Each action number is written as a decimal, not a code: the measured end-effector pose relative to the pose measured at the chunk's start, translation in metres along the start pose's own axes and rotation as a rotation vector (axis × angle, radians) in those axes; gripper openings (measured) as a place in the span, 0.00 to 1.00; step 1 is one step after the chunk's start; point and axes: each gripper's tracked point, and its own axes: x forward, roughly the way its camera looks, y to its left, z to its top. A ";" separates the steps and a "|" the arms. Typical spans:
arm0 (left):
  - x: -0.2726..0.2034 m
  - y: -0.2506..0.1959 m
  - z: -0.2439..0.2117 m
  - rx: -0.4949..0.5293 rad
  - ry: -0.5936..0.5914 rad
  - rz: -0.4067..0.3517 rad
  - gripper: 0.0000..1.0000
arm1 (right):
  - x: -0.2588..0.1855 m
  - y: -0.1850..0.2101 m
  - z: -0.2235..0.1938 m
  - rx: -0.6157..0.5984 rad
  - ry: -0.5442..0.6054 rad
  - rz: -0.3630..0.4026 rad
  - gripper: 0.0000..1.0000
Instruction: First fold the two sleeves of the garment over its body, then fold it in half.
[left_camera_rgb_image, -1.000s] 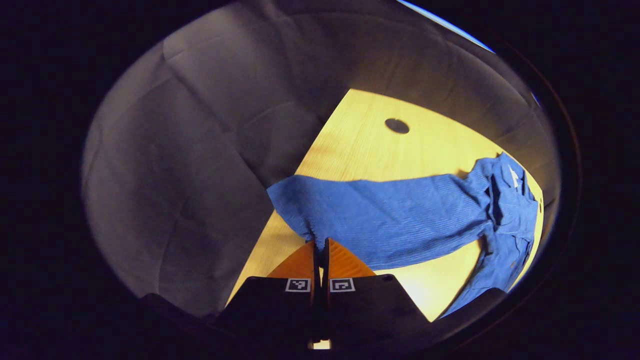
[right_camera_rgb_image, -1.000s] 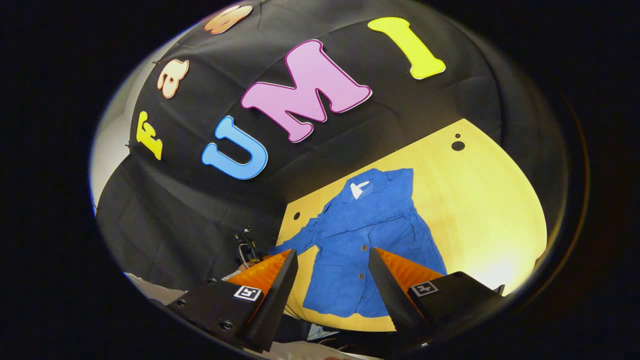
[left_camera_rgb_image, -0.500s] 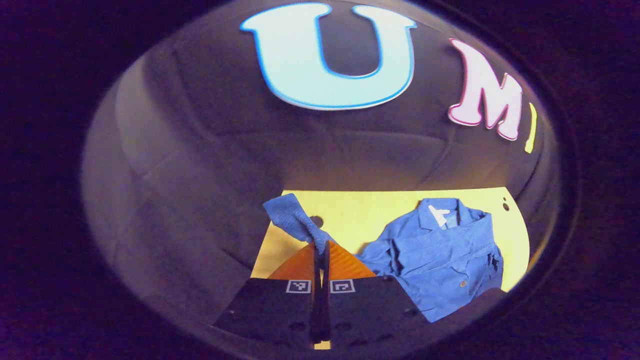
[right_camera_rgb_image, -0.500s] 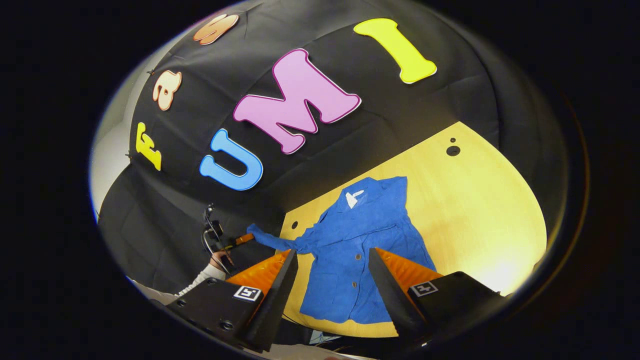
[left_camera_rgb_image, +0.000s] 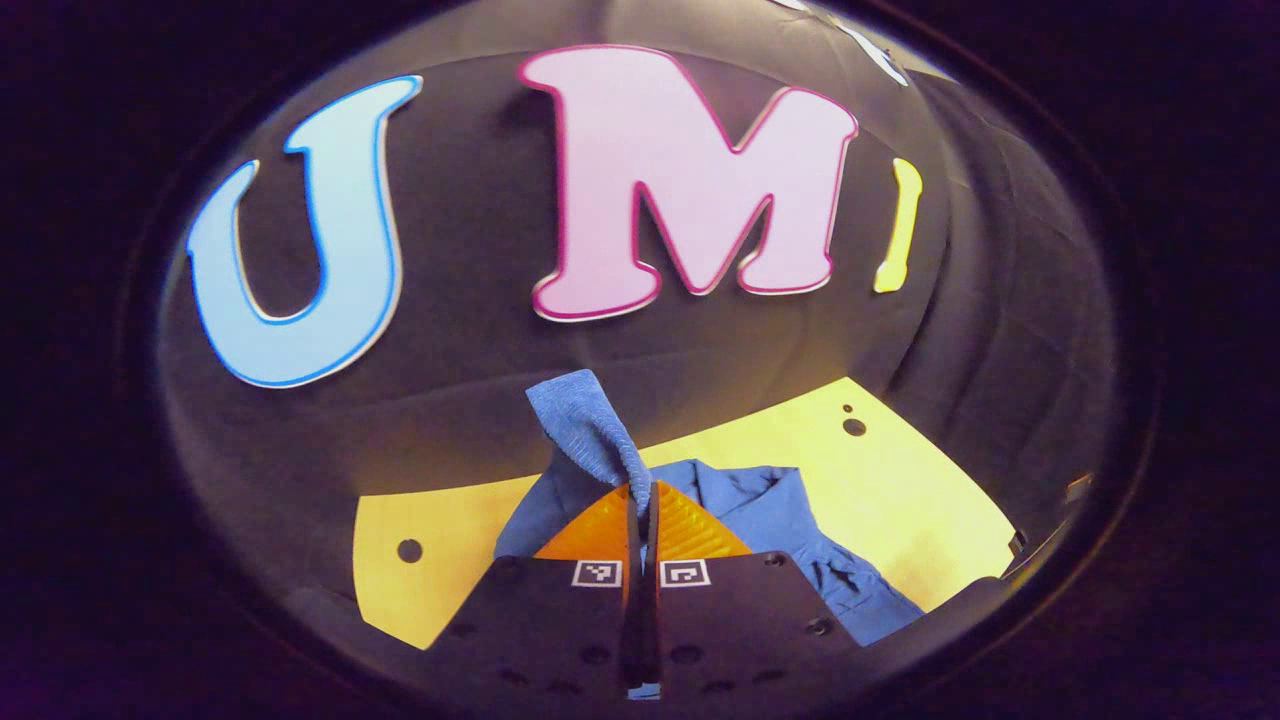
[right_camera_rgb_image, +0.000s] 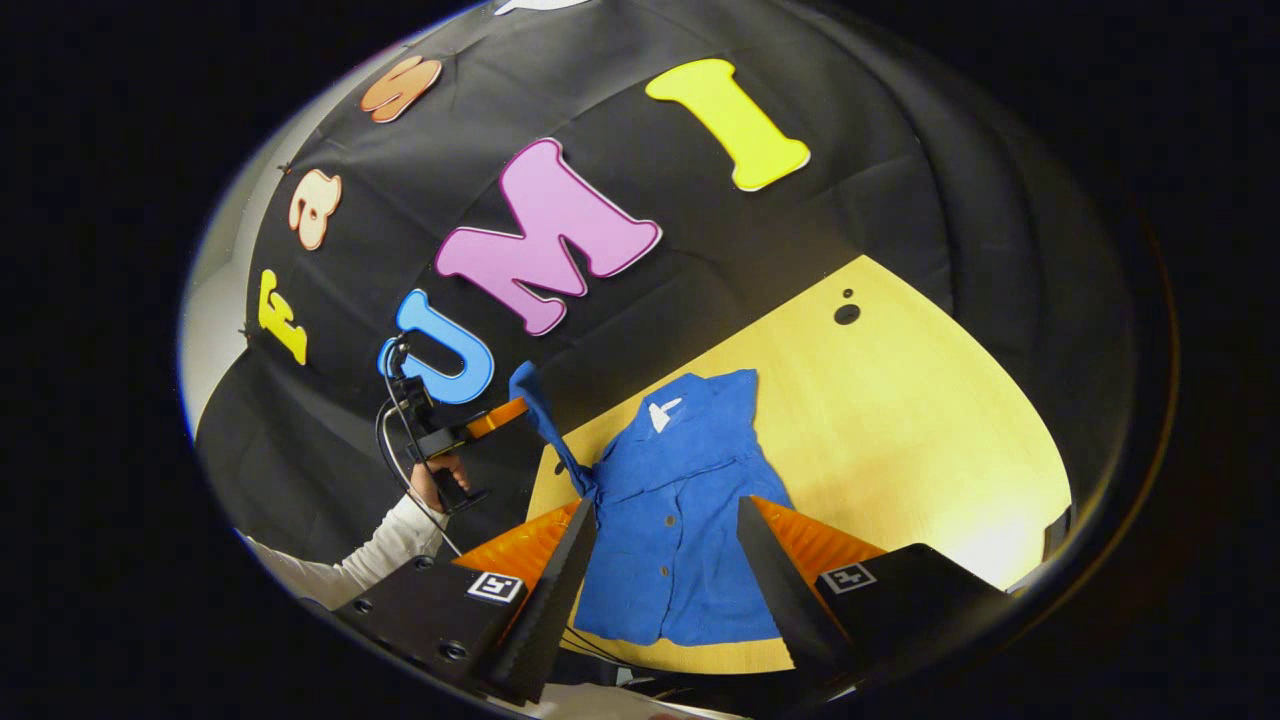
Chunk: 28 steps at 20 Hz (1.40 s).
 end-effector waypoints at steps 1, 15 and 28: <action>0.014 -0.028 -0.003 0.018 0.018 -0.039 0.00 | -0.001 -0.003 -0.001 0.014 -0.003 -0.003 0.91; 0.173 -0.159 -0.121 0.109 0.549 -0.067 0.00 | 0.017 -0.064 -0.042 0.020 0.196 0.006 0.92; 0.066 -0.146 -0.133 -0.041 0.522 0.001 0.88 | 0.042 -0.090 -0.074 -0.030 0.344 -0.024 0.91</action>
